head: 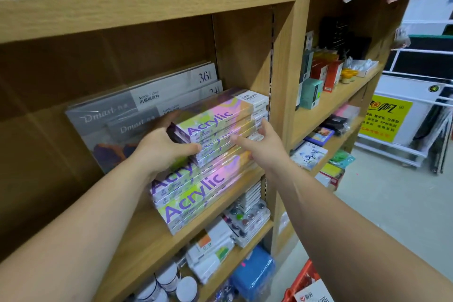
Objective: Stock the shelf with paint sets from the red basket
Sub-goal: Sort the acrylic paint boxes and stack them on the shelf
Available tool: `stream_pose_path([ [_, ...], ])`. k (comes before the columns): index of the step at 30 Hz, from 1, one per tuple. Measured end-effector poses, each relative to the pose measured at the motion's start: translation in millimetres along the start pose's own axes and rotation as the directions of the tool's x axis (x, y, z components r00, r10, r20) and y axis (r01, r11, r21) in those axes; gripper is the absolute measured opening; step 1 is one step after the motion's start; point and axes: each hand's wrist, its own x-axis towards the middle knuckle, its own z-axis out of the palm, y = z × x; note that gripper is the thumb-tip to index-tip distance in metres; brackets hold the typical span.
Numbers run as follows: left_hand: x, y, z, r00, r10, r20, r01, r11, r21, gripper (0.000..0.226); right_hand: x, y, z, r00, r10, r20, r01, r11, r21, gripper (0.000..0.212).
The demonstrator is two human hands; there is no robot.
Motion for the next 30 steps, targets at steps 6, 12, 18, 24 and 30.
stream_pose_path([
  [6,-24.6,-2.5,9.5,0.972,0.005,-0.237,-0.018,0.999,-0.052,0.089,6.5,-9.1,-5.9,0.997,-0.08,0.003,0.08,0.995,-0.06,0.114],
  [12,-18.5,-3.8,12.1,0.972,0.003,-0.235,-0.012,0.999,-0.037,0.08,14.3,-12.6,-3.0,0.996,-0.086,-0.031,0.075,0.959,-0.275,0.108],
  [18,-11.8,-6.7,9.5,0.971,-0.007,-0.237,0.007,1.0,-0.001,0.069,21.7,-30.0,-0.7,0.996,-0.074,-0.043,0.036,0.823,-0.567,0.095],
  [24,-2.7,-5.8,8.1,0.967,-0.089,-0.24,0.101,0.994,0.036,0.064,15.1,-32.2,4.6,0.921,-0.38,-0.082,0.252,0.743,-0.62,0.092],
  [30,1.8,-7.2,15.5,0.96,-0.009,-0.278,0.017,1.0,0.025,0.074,31.0,-34.9,8.3,0.962,-0.233,0.144,0.267,0.683,-0.68,0.086],
])
